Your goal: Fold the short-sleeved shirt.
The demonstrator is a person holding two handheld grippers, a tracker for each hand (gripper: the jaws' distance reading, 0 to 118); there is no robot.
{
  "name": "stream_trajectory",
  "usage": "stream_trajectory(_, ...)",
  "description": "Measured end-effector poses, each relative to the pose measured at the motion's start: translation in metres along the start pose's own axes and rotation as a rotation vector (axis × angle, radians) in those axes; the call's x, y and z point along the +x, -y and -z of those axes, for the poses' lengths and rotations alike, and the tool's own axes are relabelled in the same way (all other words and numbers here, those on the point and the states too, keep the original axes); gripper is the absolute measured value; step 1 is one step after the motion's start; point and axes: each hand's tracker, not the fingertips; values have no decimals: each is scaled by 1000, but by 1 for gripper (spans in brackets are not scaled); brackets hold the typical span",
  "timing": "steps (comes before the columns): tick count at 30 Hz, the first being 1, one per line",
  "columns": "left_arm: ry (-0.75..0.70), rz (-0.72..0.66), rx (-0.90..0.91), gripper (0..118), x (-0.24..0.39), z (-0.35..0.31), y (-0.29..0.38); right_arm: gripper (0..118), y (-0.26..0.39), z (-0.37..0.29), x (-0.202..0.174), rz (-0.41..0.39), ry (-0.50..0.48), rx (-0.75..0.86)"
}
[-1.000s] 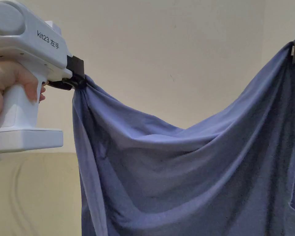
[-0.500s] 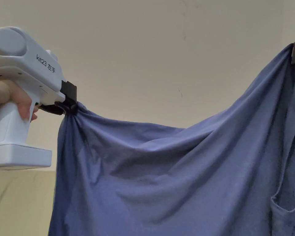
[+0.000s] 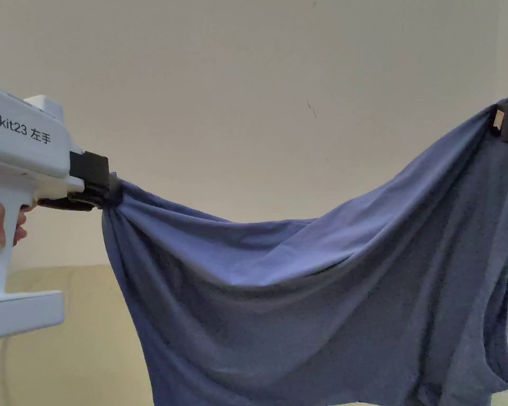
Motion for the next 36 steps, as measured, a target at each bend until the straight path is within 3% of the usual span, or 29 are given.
stream_trajectory(2,-47,36,-9,4,4,-14,26,1,15,-28,0,-14,3,-14)
stream_trajectory(3,-57,78,-20,4,6,-22,41,1,29,-50,-9,47,52,-95)
stream_trajectory(4,-88,70,-53,4,9,-30,56,1,33,-68,-13,-1,55,-87)
stream_trajectory(8,1,3,-76,4,13,-78,126,1,70,-152,-39,-1,88,-169)
stream_trajectory(9,-7,-3,-70,4,14,-91,144,1,73,-175,-43,-102,62,-101)
stream_trajectory(10,-8,-1,-82,4,14,-102,160,1,87,-192,-45,-11,67,-203)
stream_trajectory(12,-21,18,-117,4,18,-130,198,1,102,-234,-57,-65,52,-197)
stream_trajectory(14,-37,31,-163,4,20,-155,232,1,120,-273,-57,-35,33,-270)
stream_trajectory(15,-29,12,-172,4,17,-167,250,1,134,-291,-57,18,64,-321)
stream_trajectory(18,-47,-50,-239,4,10,-197,303,1,168,-343,-61,-19,105,-409)
stream_trajectory(20,-85,-75,-285,4,5,-212,335,1,193,-368,-59,-26,128,-511)
stream_trajectory(22,-124,-74,-335,4,-1,-222,361,1,214,-388,-57,-82,145,-554)
stream_trajectory(24,-145,-82,-342,4,-7,-232,379,1,238,-402,-47,-13,153,-684)
stream_trajectory(27,-157,-133,-358,4,-12,-235,394,1,255,-412,-43,-54,188,-716)
stream_trajectory(31,-178,-118,-408,4,-10,-228,407,2,265,-410,-39,1,176,-739)
stream_trajectory(32,-185,-123,-413,15,-11,-227,407,11,264,-407,-40,-3,185,-743)
stream_trajectory(33,-185,-133,-422,36,-11,-225,407,38,263,-405,-41,-9,188,-745)
stream_trajectory(35,-188,-122,-467,103,-10,-222,406,116,260,-402,-41,-28,196,-788)
stream_trajectory(36,-183,-113,-480,114,-7,-222,406,117,258,-403,-42,-50,198,-811)
